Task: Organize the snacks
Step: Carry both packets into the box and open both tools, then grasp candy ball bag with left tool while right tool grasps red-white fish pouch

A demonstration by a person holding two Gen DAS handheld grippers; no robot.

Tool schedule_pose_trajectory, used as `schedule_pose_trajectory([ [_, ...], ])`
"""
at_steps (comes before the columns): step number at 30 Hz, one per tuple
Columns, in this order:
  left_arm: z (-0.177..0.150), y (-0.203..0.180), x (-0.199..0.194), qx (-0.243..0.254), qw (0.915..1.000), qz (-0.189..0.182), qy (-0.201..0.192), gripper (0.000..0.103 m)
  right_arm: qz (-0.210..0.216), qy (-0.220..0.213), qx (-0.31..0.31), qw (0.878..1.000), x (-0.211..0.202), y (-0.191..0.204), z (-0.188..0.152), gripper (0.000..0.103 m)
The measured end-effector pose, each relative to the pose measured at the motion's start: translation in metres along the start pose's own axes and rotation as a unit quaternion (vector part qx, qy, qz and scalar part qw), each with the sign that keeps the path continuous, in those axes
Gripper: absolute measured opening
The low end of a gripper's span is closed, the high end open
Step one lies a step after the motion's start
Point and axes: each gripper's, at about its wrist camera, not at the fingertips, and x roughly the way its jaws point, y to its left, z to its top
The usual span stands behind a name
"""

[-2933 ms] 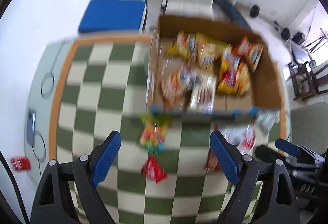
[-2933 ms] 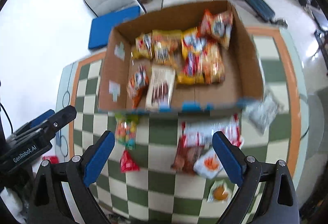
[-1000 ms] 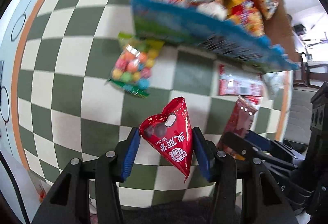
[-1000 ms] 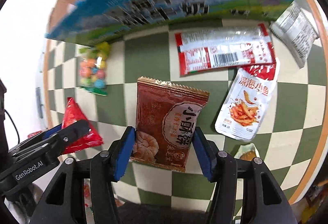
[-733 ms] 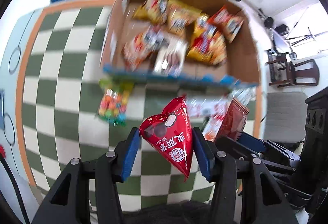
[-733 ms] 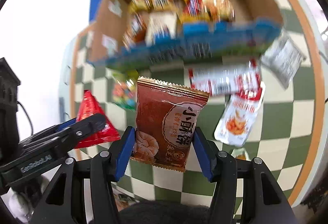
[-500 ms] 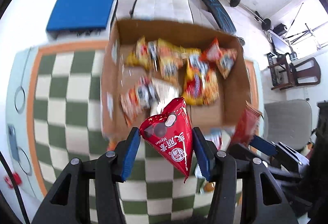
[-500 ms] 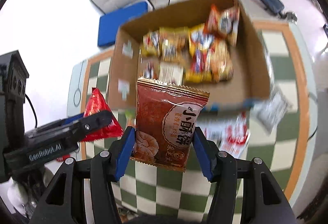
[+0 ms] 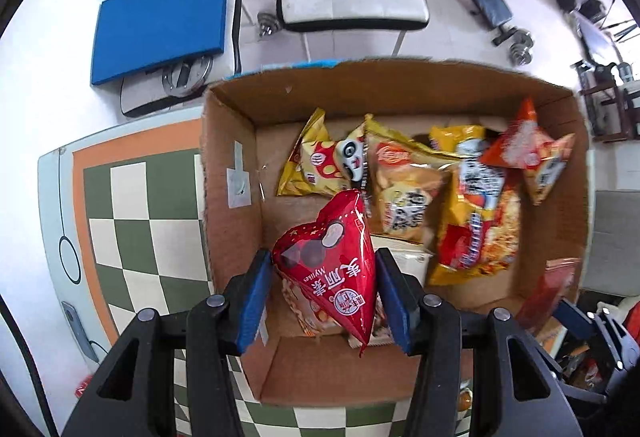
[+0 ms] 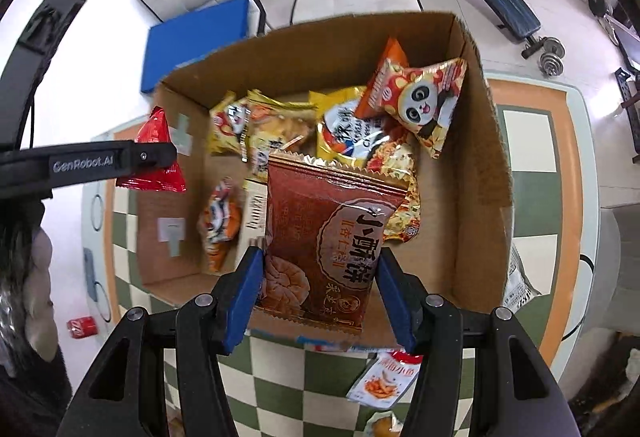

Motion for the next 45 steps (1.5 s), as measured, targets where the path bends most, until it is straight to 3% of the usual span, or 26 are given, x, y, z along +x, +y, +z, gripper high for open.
schedule_pose_trajectory([
  [6, 0.005, 0.005, 0.025, -0.009, 0.9996, 0.016, 0.019, 0.051, -0.016, 0.020, -0.007, 1.000, 0.029, -0.002, 0.009, 0.060],
  [11, 0.003, 0.011, 0.031, -0.029, 0.9987, -0.012, 0.041, 0.053, -0.022, 0.046, -0.017, 0.999, 0.046, 0.000, 0.008, 0.061],
  [12, 0.002, 0.011, 0.031, -0.031, 0.9986, -0.012, 0.041, 0.063, -0.022, 0.054, -0.018, 0.998, 0.050, 0.002, 0.007, 0.061],
  [13, 0.002, 0.012, 0.031, -0.032, 0.9986, -0.012, 0.041, 0.081, -0.022, 0.063, -0.017, 0.998, 0.053, 0.002, 0.007, 0.063],
  [14, 0.002, 0.012, 0.030, -0.033, 0.9986, -0.014, 0.040, 0.088, -0.025, 0.067, -0.017, 0.997, 0.055, 0.002, 0.007, 0.074],
  [15, 0.001, 0.013, 0.028, -0.035, 0.9986, -0.018, 0.034, 0.091, -0.028, 0.070, -0.016, 0.997, 0.056, 0.002, 0.007, 0.087],
  [16, 0.001, 0.013, 0.025, -0.036, 0.9987, -0.020, 0.031, 0.091, -0.030, 0.069, -0.016, 0.997, 0.057, 0.002, 0.006, 0.090],
  [23, -0.006, 0.016, 0.012, -0.047, 0.9980, -0.037, 0.020, 0.091, -0.034, 0.065, -0.003, 0.997, 0.052, 0.001, 0.006, 0.092],
  [27, -0.015, 0.015, -0.002, -0.039, 0.9983, -0.042, -0.009, 0.091, -0.033, 0.055, 0.006, 0.998, 0.045, 0.000, 0.005, 0.093],
  [31, -0.034, 0.010, -0.035, -0.029, 0.9950, -0.033, -0.090, 0.091, -0.032, 0.031, 0.012, 0.999, 0.026, 0.000, 0.003, 0.094],
  [35, -0.059, 0.005, -0.063, -0.018, 0.9893, -0.032, -0.141, 0.091, -0.036, 0.000, 0.010, 0.999, 0.009, 0.002, -0.004, 0.094],
  [43, -0.140, 0.005, -0.090, -0.040, 0.9812, -0.029, -0.187, 0.091, 0.006, -0.039, 0.013, 0.999, -0.033, 0.007, -0.044, 0.094],
  [45, -0.163, 0.007, -0.086, -0.052, 0.9811, -0.017, -0.185, 0.091, -0.004, -0.042, 0.008, 0.999, -0.036, 0.005, -0.064, 0.094],
])
